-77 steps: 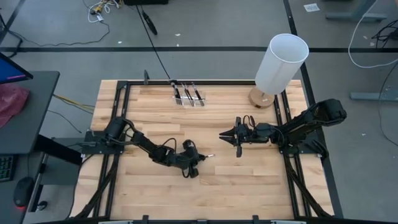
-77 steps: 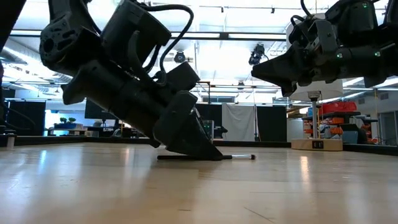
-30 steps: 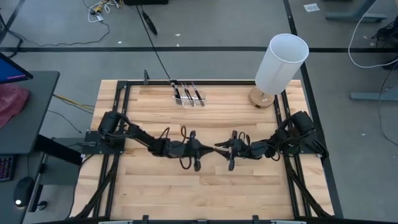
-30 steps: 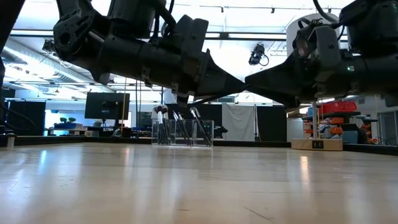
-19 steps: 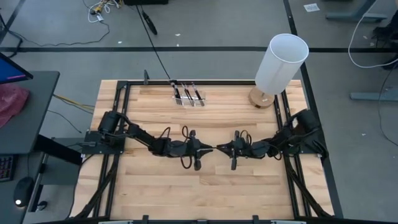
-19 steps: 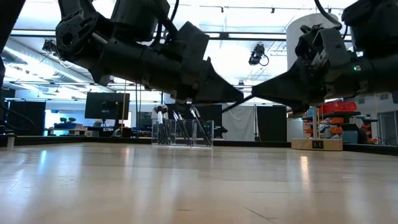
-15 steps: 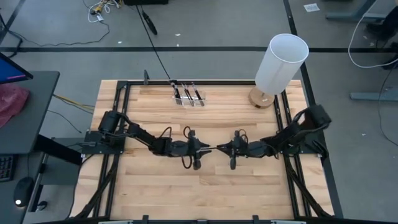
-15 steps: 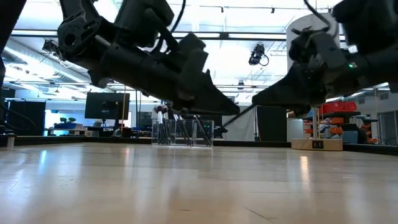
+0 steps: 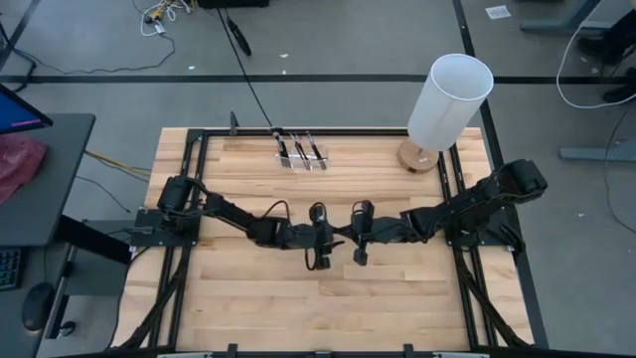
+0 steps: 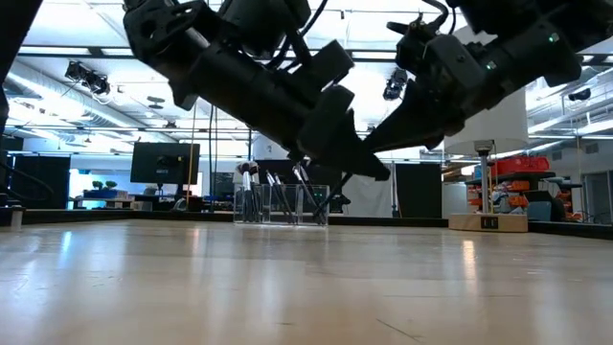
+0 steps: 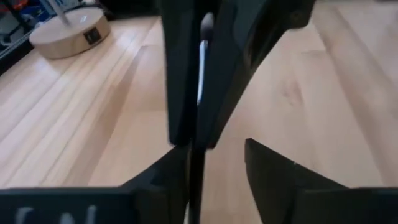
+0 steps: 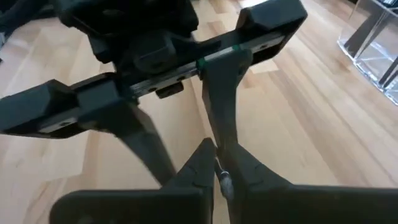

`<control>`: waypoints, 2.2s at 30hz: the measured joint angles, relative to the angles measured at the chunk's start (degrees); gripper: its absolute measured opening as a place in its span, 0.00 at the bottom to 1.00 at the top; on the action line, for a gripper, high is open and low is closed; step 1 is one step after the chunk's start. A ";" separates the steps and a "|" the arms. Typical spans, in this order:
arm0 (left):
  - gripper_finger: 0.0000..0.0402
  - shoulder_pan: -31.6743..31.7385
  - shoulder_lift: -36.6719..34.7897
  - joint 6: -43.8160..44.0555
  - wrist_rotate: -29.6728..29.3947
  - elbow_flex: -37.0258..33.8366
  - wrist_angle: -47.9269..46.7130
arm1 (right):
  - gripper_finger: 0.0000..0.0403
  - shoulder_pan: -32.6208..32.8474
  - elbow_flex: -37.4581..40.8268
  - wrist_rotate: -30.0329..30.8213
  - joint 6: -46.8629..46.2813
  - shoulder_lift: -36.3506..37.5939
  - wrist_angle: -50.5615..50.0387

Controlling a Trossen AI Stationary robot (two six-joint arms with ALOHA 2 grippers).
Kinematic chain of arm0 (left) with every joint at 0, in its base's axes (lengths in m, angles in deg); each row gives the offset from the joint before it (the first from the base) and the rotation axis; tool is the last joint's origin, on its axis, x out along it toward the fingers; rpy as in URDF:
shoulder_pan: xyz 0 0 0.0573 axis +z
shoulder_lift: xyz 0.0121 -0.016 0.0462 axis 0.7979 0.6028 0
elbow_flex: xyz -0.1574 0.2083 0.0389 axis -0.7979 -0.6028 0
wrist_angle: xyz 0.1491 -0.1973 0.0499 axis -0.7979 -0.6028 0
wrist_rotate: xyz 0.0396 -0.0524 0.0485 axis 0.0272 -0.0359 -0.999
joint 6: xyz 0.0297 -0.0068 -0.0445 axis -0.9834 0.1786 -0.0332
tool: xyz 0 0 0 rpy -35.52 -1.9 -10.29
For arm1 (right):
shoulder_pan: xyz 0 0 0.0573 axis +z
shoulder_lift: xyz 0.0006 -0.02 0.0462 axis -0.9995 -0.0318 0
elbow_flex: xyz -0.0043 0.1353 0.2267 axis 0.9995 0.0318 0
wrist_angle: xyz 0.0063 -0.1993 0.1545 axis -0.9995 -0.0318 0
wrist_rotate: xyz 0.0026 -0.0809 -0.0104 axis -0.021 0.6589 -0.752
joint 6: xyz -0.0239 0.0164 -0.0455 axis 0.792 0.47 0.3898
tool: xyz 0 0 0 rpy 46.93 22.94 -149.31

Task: Put items in baskets/containers
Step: Put the black eyeshadow brush into the transparent organizer

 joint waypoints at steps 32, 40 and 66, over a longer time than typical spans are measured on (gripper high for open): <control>0.03 10.88 -14.47 6.73 -6.66 -10.35 -2.62 | 0.41 3.46 12.38 16.55 -8.94 12.12 -2.50; 0.03 22.58 -19.30 7.99 -5.49 -25.24 34.58 | 0.41 4.98 22.52 16.56 -8.72 11.58 21.75; 0.11 33.92 -2.07 5.98 -9.22 -18.27 37.74 | 0.40 5.42 23.06 13.39 -3.43 11.58 31.79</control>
